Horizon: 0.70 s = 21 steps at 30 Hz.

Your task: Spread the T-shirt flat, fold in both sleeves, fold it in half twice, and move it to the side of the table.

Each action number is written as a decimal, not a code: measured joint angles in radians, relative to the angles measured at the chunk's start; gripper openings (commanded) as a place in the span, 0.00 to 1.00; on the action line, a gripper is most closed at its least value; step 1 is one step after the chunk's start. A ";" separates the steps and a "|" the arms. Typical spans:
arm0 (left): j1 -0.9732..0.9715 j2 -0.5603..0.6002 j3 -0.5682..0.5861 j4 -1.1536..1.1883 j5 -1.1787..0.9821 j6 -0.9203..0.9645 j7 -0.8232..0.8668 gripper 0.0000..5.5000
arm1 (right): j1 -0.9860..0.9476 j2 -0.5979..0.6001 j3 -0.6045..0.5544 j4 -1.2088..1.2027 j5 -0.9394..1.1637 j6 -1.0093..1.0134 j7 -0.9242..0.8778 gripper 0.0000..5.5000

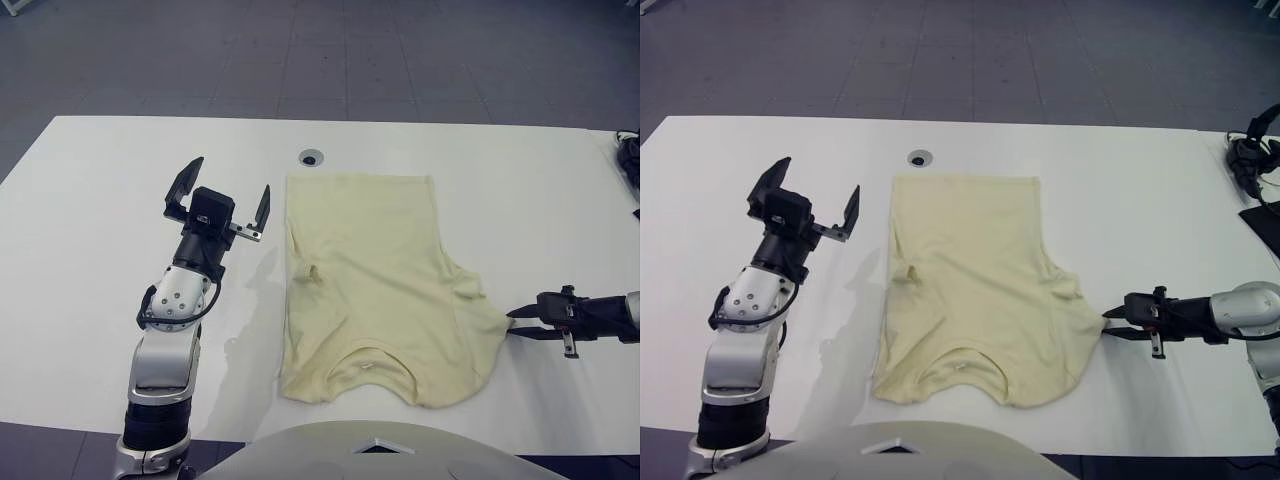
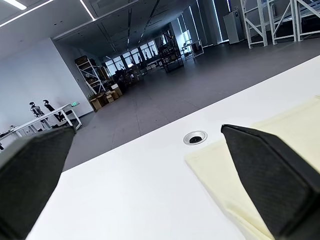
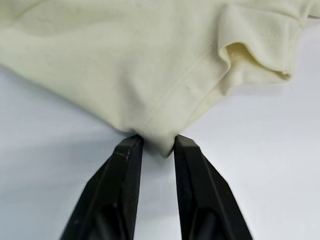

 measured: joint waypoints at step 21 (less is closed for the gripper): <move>-0.020 0.010 -0.028 0.006 0.015 -0.022 -0.011 0.98 | -0.007 0.001 -0.009 -0.115 -0.029 -0.062 -0.070 0.01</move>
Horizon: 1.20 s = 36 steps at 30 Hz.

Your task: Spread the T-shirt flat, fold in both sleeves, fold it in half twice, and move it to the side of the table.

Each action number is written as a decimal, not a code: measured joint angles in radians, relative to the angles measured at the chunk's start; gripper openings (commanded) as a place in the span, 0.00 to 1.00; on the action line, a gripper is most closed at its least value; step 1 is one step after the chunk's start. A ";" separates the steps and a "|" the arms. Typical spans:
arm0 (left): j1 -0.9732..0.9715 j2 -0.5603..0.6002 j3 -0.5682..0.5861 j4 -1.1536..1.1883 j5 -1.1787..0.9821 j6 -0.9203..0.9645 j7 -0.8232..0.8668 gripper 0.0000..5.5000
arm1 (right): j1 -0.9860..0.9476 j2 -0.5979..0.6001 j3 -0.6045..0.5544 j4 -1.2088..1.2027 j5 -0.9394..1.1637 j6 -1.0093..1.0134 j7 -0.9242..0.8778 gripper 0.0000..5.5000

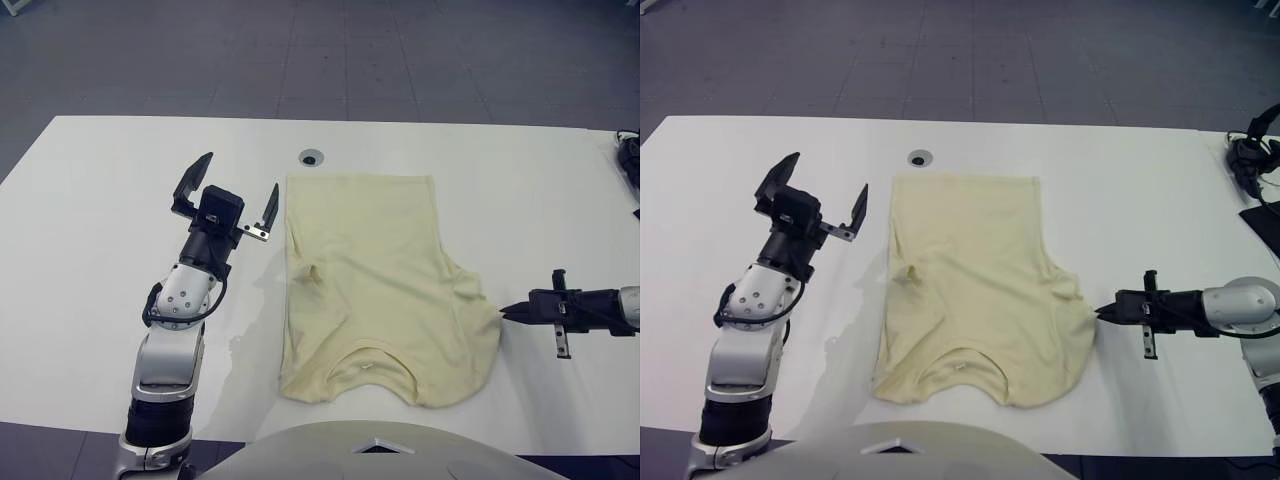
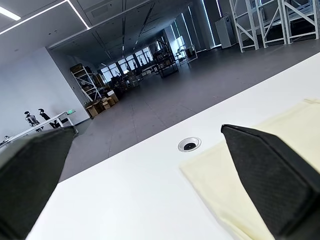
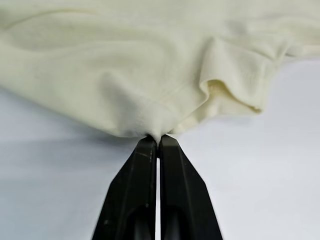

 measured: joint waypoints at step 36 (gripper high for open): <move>-0.075 0.011 -0.068 0.078 0.030 -0.015 -0.010 0.98 | -0.362 0.246 0.342 -0.208 -0.095 0.187 0.012 0.01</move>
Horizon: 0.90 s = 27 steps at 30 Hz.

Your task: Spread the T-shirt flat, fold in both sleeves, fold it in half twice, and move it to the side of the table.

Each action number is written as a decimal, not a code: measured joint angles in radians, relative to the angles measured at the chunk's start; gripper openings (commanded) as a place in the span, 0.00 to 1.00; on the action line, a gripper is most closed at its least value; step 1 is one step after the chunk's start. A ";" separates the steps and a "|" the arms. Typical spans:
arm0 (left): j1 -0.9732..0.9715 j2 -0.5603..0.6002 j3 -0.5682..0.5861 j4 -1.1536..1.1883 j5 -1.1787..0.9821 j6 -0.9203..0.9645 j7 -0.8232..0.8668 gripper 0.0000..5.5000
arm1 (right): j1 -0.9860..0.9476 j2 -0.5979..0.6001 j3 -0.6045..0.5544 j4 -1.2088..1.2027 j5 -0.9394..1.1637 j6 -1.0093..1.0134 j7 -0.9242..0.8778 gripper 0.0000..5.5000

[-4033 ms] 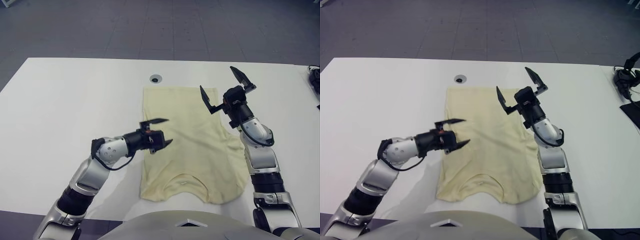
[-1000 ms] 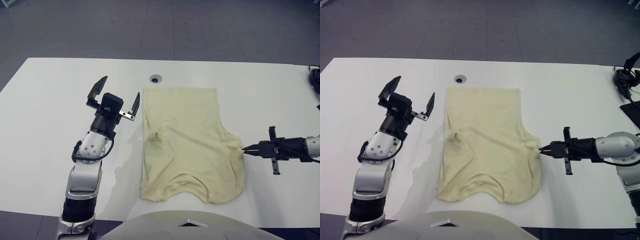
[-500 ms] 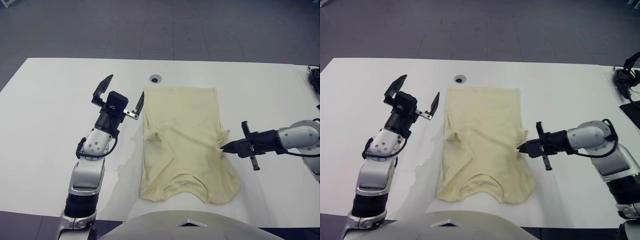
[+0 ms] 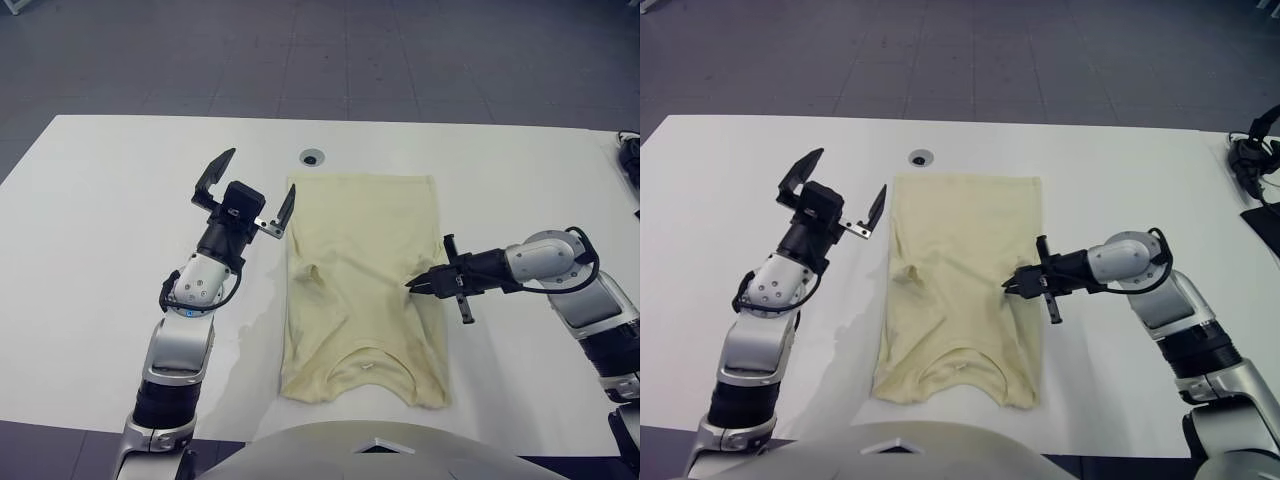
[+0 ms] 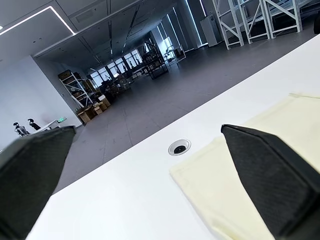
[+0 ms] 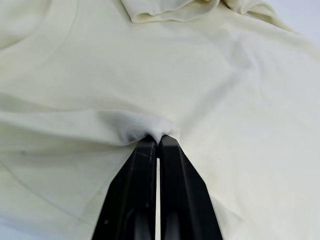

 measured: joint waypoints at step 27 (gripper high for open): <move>0.020 0.036 -0.042 0.008 0.017 0.005 -0.063 0.98 | 0.120 -0.023 -0.138 -0.108 0.163 0.162 -0.040 0.75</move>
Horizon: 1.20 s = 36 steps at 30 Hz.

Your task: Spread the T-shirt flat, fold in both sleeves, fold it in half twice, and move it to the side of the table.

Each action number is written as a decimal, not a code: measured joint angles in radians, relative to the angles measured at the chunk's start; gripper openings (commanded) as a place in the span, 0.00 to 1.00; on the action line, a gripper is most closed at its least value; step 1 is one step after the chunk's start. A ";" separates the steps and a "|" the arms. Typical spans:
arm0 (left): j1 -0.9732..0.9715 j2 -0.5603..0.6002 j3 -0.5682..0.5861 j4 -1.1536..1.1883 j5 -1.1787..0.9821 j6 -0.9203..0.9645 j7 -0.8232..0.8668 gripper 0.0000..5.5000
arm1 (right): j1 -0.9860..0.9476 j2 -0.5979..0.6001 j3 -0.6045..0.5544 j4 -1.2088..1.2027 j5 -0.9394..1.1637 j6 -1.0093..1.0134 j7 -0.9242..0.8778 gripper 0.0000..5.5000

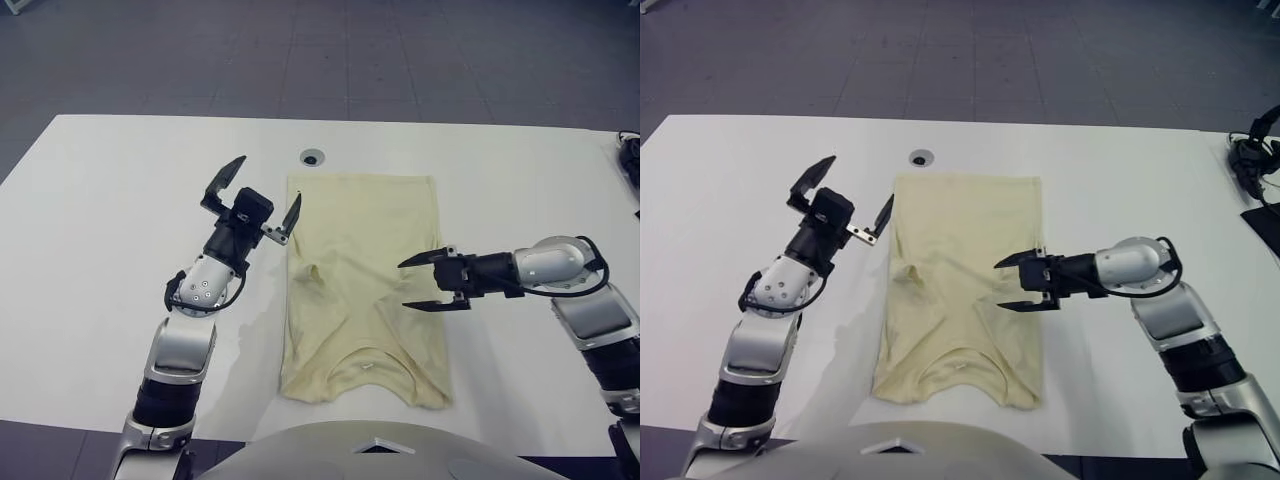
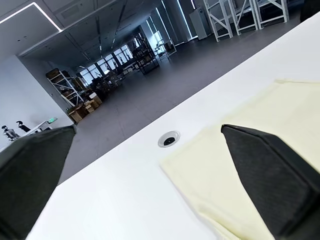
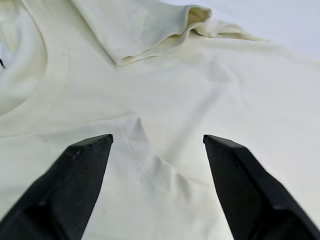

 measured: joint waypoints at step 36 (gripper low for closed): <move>0.584 0.590 -0.141 -0.430 -0.017 0.058 -0.592 0.95 | 0.830 -0.160 -0.135 -0.770 -0.120 0.604 -0.365 0.73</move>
